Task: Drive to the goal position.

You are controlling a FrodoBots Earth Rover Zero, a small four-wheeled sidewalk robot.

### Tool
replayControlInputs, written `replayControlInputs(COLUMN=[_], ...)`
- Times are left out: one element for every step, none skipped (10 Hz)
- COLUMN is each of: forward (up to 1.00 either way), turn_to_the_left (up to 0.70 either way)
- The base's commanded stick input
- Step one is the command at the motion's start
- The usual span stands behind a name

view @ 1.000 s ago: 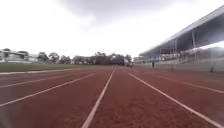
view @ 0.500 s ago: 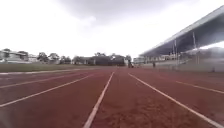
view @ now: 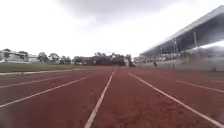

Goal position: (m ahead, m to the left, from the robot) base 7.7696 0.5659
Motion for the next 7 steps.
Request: replayControlInputs(forward=[0.45,0.45,0.45,0.45,0.45,0.45,0.45], turn_to_the_left=[0.00,0.00,0.00,0.00,0.00,0.00,0.00])
